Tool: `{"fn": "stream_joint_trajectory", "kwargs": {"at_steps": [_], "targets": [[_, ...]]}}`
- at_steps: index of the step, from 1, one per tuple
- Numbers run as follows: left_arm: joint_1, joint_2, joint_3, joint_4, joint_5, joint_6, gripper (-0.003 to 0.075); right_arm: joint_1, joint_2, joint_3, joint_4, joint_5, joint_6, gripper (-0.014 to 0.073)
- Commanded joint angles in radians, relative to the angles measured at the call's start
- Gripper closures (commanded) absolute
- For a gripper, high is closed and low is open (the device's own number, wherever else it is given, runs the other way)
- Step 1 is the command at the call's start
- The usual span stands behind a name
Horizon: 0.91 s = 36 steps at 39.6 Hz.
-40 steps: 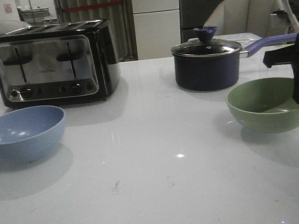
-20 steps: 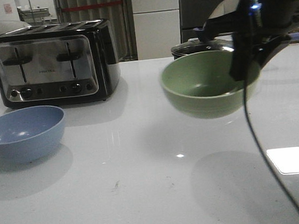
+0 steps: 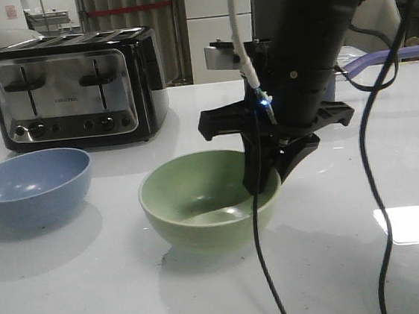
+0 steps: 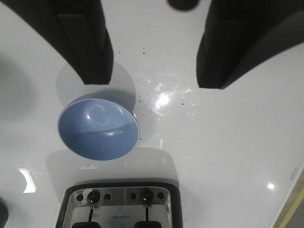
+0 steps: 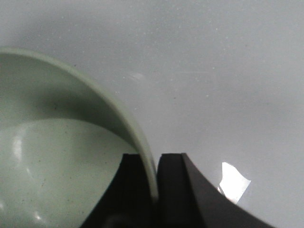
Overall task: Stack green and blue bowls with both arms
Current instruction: 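Lift the green bowl and carry it toward the table center, then set the green bowl down, open the right gripper and withdraw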
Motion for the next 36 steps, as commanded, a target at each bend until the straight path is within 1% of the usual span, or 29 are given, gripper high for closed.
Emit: {"fn": "stream_joint_trajectory", "kwargs": {"at_steps": [1,4,8,10,12,19,24,29,36], "targets": [[-0.01,0.009,-0.029,-0.005,-0.074,-0.01,0.0265,-0.001,-0.042,-0.027,0.023,-0.04,-0.012,0.047],[-0.01,0.009,-0.029,-0.005,-0.074,-0.01,0.0265,-0.001,-0.042,-0.027,0.023,-0.04,-0.012,0.0393],[-0.01,0.009,-0.029,-0.005,-0.074,-0.01,0.0265,-0.001,-0.042,-0.027,0.023,-0.046,-0.012,0.0261],[-0.01,0.009,-0.029,-0.005,-0.074,-0.01,0.0265,-0.001,-0.042,-0.027,0.023,-0.054,-0.012,0.0214],[-0.01,0.009,-0.029,-0.005,-0.074,-0.01,0.0265,-0.001,-0.042,-0.027,0.023,-0.07,-0.012,0.0186],[-0.01,0.009,-0.029,-0.005,-0.074,-0.01,0.0265,-0.001,-0.066,-0.027,0.016,-0.109,-0.012,0.0177],[-0.01,0.009,-0.029,-0.005,-0.074,-0.01,0.0265,-0.001,-0.143,-0.024,-0.029,-0.109,-0.012,0.0177],[-0.01,0.009,-0.029,-0.005,-0.074,-0.01,0.0265,0.0,-0.263,0.007,-0.086,-0.108,-0.012,0.0177],[-0.01,0.009,-0.029,-0.005,-0.074,-0.01,0.0265,0.0,-0.476,0.128,-0.159,-0.106,-0.018,0.0177]]}}
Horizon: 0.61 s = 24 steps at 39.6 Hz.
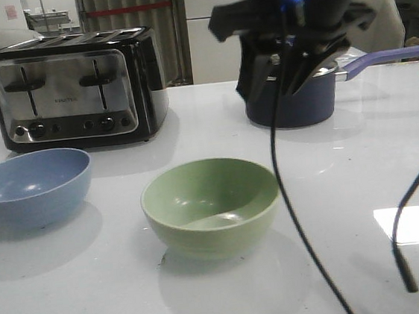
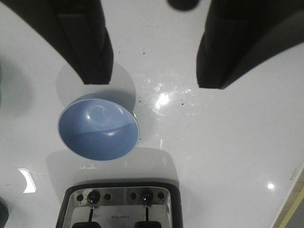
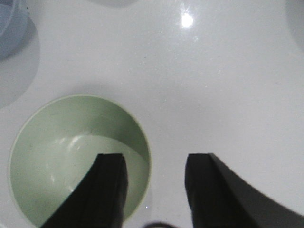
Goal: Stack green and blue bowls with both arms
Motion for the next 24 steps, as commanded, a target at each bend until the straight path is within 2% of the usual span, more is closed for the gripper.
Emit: {"fn": "stream_joint_trajectory", "kwargs": {"at_steps": [1,11,19,24], "targets": [[-0.01,0.009,-0.029,-0.005,-0.074,-0.01,0.0265,0.0,-0.162,0.047,-0.045,-0.032,-0.014,0.0177],[-0.01,0.009,-0.029,-0.005,-0.074,-0.01,0.0265,0.0,-0.475,0.202,-0.048,0.083,-0.016,0.0177],[-0.01,0.009,-0.029,-0.005,-0.074,-0.01,0.0265,0.0,-0.656,0.281,-0.049,0.192,-0.06,0.0177],[-0.01,0.009,-0.029,-0.005,-0.074,-0.01,0.0265,0.0,-0.753,0.339,-0.057,0.209,-0.075,0.0177]]}}
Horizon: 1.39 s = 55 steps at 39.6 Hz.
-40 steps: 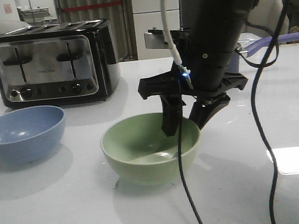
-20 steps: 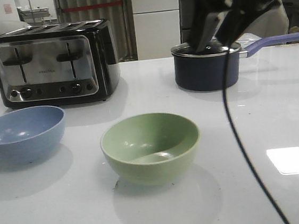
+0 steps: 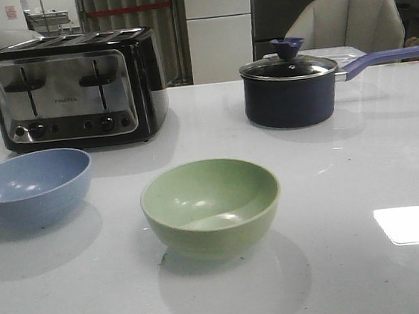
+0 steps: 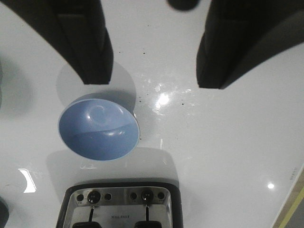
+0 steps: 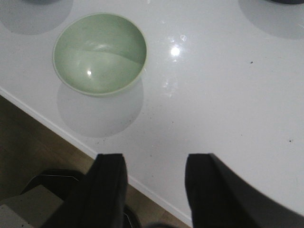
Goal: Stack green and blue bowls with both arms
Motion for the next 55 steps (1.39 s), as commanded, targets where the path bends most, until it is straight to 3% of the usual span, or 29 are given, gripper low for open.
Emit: {"fn": "stream_joint_trajectory", "kwargs": {"at_steps": [1,18,25,39,55], "targets": [[-0.01,0.009,-0.029,-0.005,-0.074,-0.01,0.0265,0.0,-0.081,0.018,-0.012,-0.034,-0.027,0.0177],[-0.01,0.009,-0.031,-0.005,-0.069,0.002,0.0265,0.0,-0.238,0.093,-0.013,-0.027,-0.036,0.0177],[-0.01,0.064,-0.083,-0.003,0.033,0.031,0.0265,0.0,-0.238,0.093,-0.013,-0.026,-0.036,0.0177],[-0.01,0.331,-0.206,-0.02,0.061,0.036,0.0265,0.0,-0.238,0.093,-0.013,-0.026,-0.036,0.0177],[-0.01,0.771,-0.402,-0.03,0.039,0.036,0.026,0.0,-0.238,0.093,-0.013,-0.026,-0.036,0.0177]]}}
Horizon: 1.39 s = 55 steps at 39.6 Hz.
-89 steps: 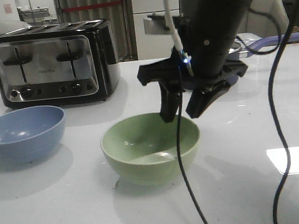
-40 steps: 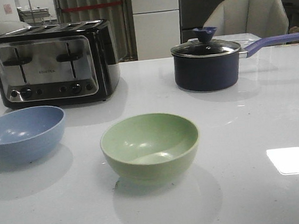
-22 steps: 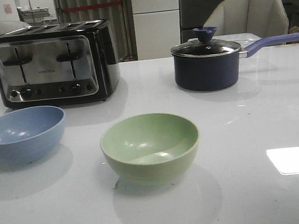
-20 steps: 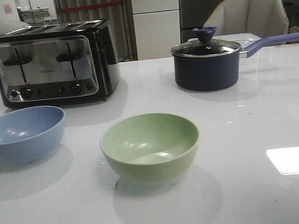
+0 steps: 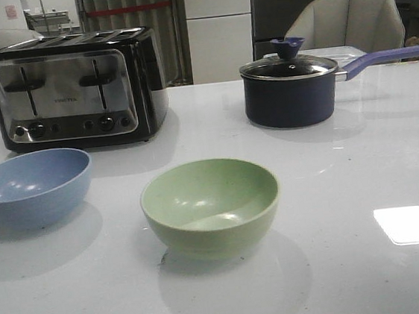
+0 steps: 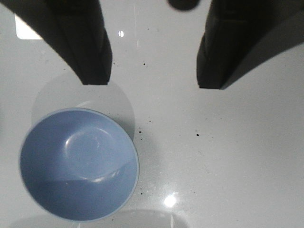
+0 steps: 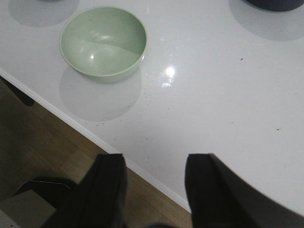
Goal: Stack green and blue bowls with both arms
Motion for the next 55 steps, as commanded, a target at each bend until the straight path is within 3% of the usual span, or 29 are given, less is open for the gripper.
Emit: {"fn": "stream_joint_trajectory", "kwargs": {"at_steps": [1,9,27,30,39,47,55], "targets": [[-0.01,0.082,-0.084,-0.018,-0.055,0.0,0.0259,0.0,-0.001,-0.027,-0.006,-0.062,-0.007,0.0177],[-0.01,0.3,-0.2,-0.059,-0.092,0.003,0.0146,0.0,-0.001,-0.027,-0.006,-0.062,-0.007,0.0177],[-0.01,0.587,-0.311,-0.148,-0.116,0.003,0.0162,0.0,-0.001,-0.027,-0.006,-0.062,-0.007,0.0177],[-0.01,0.599,-0.311,-0.149,-0.11,0.003,0.0203,0.0,-0.001,-0.027,-0.006,-0.062,-0.007,0.0177],[-0.01,0.601,-0.311,-0.15,-0.092,0.003,0.0438,0.0,-0.001,-0.027,-0.006,-0.062,-0.007,0.0177],[-0.01,0.601,-0.311,-0.18,-0.092,0.003,0.0601,0.0,-0.001,-0.027,-0.006,-0.062,-0.007,0.0177],[-0.01,0.565,-0.311,-0.18,-0.085,0.01,0.0622,0.0,-0.001,-0.027,-0.006,-0.062,-0.007,0.0177]]}}
